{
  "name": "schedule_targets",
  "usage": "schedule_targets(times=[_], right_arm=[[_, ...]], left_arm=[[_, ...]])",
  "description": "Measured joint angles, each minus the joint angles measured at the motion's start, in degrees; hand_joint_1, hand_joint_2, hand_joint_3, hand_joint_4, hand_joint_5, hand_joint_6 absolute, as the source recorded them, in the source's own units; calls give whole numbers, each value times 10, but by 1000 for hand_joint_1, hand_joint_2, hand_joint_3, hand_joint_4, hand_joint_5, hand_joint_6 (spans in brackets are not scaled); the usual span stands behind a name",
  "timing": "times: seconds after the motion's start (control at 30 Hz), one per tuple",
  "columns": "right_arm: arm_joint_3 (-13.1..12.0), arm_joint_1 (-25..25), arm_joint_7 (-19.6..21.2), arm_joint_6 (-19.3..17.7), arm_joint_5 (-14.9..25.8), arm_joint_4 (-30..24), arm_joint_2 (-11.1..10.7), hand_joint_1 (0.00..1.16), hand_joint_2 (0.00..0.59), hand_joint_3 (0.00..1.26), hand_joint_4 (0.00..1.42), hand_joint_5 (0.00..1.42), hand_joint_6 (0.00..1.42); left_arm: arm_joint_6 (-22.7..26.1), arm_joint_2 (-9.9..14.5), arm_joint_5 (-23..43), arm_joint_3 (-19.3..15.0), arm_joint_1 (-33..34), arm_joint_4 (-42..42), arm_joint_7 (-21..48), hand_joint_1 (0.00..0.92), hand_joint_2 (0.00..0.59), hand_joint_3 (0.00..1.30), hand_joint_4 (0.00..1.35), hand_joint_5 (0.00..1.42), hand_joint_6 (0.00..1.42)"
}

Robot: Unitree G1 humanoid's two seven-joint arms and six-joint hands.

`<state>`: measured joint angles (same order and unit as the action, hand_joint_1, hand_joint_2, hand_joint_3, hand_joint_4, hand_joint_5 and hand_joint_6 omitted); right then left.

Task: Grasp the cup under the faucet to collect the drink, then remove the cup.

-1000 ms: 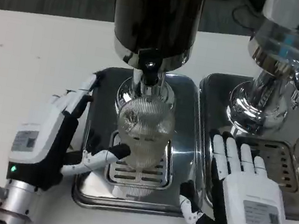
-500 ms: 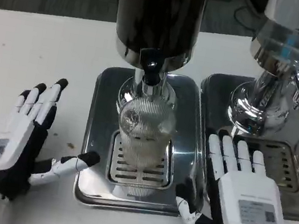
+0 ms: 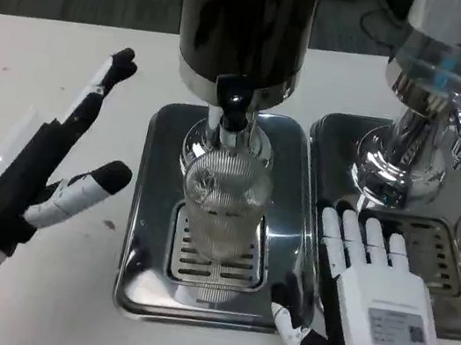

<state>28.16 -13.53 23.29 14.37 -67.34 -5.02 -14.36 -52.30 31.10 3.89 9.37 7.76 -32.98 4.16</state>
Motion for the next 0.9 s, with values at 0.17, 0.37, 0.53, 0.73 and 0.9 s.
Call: schedule_targets(times=[0.17,0.37,0.53,0.73,0.9], right_arm=[[-2,-3,0,0,2,0,0,294,361,0,0,0,0],[-4,-2,0,0,9,-1,1,298,361,0,0,0,0],[-4,-2,0,1,12,-1,2,300,361,0,0,0,0],[-5,-2,0,1,14,-1,3,301,361,0,0,0,0],[-5,-2,0,1,15,-1,4,302,362,0,0,0,1]], left_arm=[[5,-19,75,-17,0,50,106,0,4,0,0,0,0],[41,-35,98,-28,-5,115,183,0,6,0,0,0,0],[64,-59,97,-35,-3,143,216,0,11,0,0,13,3],[79,-78,96,-41,-2,157,246,0,28,0,0,108,78],[81,-80,81,-50,-2,162,248,0,54,11,0,157,115]])
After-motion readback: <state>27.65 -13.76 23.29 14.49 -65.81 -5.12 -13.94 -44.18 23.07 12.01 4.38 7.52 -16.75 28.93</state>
